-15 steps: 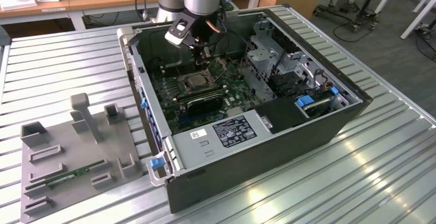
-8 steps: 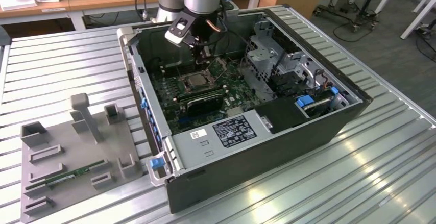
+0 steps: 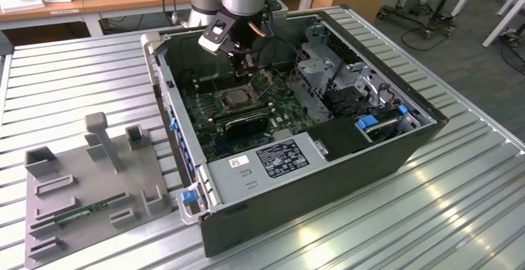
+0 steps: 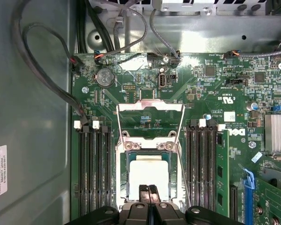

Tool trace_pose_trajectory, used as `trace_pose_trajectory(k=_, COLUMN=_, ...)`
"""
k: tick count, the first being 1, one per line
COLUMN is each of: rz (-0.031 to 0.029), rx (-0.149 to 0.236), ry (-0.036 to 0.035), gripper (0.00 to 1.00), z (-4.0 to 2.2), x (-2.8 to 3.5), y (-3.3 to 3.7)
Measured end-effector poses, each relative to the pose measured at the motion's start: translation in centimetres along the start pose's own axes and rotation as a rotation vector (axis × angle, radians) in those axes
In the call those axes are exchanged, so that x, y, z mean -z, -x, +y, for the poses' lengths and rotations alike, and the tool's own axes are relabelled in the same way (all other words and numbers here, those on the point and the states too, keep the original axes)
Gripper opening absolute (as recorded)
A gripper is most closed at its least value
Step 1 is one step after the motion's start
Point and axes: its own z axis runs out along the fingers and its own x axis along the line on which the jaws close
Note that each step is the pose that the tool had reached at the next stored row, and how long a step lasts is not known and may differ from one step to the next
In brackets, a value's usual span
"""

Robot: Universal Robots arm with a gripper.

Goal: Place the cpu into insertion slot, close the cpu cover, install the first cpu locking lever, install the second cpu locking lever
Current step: 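Close the cpu cover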

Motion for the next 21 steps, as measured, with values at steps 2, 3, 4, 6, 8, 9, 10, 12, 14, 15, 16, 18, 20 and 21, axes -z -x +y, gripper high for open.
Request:
trace_pose_trajectory(k=2, rz=0.0000, rx=0.000, ry=0.0000, gripper=0.11, z=0.00, x=0.06, y=0.00)
trace_pose_trajectory(k=3, rz=-0.0001, rx=0.000, ry=0.0000, gripper=0.11, z=0.00, x=0.10, y=0.00)
trace_pose_trajectory(k=4, rz=0.0000, rx=0.000, ry=0.0000, gripper=0.11, z=0.00, x=0.12, y=0.00)
trace_pose_trajectory(k=6, rz=0.0002, rx=0.000, ry=0.0001, gripper=0.11, z=0.00, x=0.16, y=-0.01)
trace_pose_trajectory(k=8, rz=-0.0001, rx=0.000, ry=0.0000, gripper=0.11, z=0.00, x=0.20, y=-0.01)
trace_pose_trajectory(k=9, rz=0.0000, rx=0.000, ry=0.0000, gripper=0.11, z=0.00, x=0.22, y=-0.01)
trace_pose_trajectory(k=10, rz=0.0000, rx=0.000, ry=0.0000, gripper=0.11, z=0.01, x=0.32, y=-0.01)
trace_pose_trajectory(k=12, rz=0.0000, rx=0.000, ry=0.0000, gripper=0.11, z=0.01, x=0.35, y=-0.01)
trace_pose_trajectory(k=14, rz=-0.0003, rx=0.000, ry=-0.0001, gripper=0.11, z=0.01, x=0.38, y=-0.01)
trace_pose_trajectory(k=15, rz=-0.0006, rx=0.000, ry=-0.0003, gripper=0.11, z=0.01, x=0.43, y=-0.01)
trace_pose_trajectory(k=16, rz=-0.0003, rx=0.000, ry=-0.0002, gripper=0.11, z=0.01, x=0.46, y=-0.01)
trace_pose_trajectory(k=18, rz=-0.0001, rx=0.000, ry=-0.0001, gripper=0.11, z=0.01, x=0.56, y=-0.02)
trace_pose_trajectory(k=20, rz=-0.0001, rx=0.000, ry=0.0000, gripper=0.11, z=0.01, x=0.67, y=-0.02)
trace_pose_trajectory(k=21, rz=-0.0001, rx=0.000, ry=0.0000, gripper=0.11, z=0.01, x=0.73, y=-0.02)
